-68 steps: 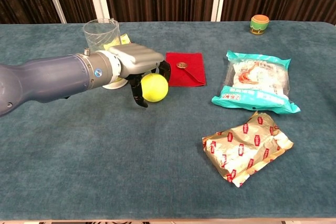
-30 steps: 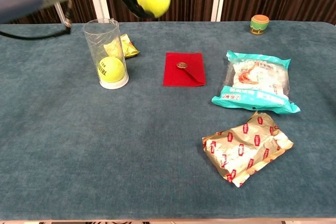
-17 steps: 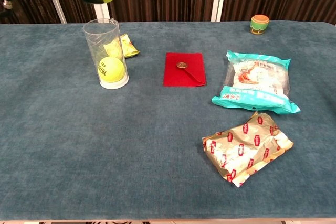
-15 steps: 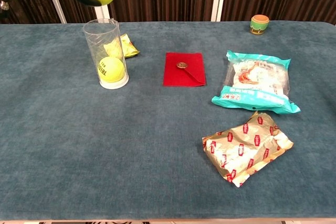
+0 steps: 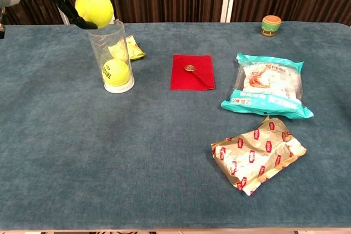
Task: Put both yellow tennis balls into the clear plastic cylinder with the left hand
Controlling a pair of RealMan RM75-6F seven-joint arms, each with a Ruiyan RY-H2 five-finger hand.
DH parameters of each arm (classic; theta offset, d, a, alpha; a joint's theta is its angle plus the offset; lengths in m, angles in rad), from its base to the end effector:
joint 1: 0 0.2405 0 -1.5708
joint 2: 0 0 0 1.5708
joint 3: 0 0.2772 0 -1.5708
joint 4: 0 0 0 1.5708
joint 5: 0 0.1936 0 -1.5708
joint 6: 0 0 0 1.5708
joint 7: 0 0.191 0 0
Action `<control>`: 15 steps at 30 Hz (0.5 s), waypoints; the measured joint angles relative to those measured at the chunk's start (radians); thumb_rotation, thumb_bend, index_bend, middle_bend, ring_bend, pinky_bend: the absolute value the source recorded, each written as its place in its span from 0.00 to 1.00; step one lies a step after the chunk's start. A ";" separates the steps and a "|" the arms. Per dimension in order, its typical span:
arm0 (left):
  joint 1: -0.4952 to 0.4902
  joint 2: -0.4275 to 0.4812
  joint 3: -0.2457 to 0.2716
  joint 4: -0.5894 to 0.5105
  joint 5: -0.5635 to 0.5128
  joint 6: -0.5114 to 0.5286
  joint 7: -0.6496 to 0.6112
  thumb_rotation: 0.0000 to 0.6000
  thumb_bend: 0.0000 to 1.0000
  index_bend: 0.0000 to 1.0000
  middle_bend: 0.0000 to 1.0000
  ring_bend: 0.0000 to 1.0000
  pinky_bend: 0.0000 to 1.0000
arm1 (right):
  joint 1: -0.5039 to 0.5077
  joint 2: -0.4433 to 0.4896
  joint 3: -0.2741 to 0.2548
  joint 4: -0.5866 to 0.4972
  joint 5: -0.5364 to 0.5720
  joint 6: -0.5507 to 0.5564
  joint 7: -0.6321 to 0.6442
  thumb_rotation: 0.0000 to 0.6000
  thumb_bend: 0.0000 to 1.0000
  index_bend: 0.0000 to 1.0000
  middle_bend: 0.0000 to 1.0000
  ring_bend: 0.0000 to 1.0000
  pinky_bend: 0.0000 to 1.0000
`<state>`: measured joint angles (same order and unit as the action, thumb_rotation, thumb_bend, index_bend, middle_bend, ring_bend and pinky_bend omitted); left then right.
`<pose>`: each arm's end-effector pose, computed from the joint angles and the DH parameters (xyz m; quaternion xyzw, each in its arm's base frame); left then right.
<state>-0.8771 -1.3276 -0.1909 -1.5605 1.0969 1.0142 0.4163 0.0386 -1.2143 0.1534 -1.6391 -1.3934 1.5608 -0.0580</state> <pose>-0.1082 0.4389 0.0725 -0.7548 -0.2514 -0.3849 0.4679 -0.3282 -0.2288 0.1885 0.5027 -0.3955 0.4235 0.6415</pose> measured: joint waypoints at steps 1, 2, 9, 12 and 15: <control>-0.002 -0.004 0.001 0.002 0.001 -0.004 0.001 1.00 0.22 0.44 0.43 0.37 0.61 | 0.000 0.001 0.000 0.000 -0.001 0.000 0.001 1.00 0.34 0.00 0.00 0.05 0.09; -0.004 -0.006 0.001 0.003 0.002 -0.005 0.004 1.00 0.19 0.43 0.42 0.36 0.60 | 0.000 0.002 0.000 -0.001 -0.001 0.000 0.003 1.00 0.34 0.00 0.00 0.05 0.09; -0.008 -0.020 -0.009 0.005 -0.018 -0.003 0.022 1.00 0.09 0.38 0.34 0.29 0.53 | -0.002 0.006 0.000 0.000 -0.004 0.002 0.014 1.00 0.34 0.00 0.00 0.05 0.09; -0.009 -0.019 -0.017 -0.002 -0.037 -0.001 0.030 1.00 0.09 0.37 0.28 0.24 0.47 | -0.002 0.006 0.000 0.000 -0.005 0.003 0.016 1.00 0.34 0.00 0.00 0.05 0.09; -0.011 -0.014 -0.024 -0.012 -0.053 0.000 0.045 1.00 0.07 0.36 0.24 0.21 0.43 | -0.003 0.006 0.001 0.001 -0.004 0.002 0.017 1.00 0.34 0.00 0.00 0.05 0.09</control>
<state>-0.8876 -1.3412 -0.2145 -1.5725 1.0434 1.0140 0.4616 0.0361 -1.2081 0.1544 -1.6384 -1.3970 1.5631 -0.0410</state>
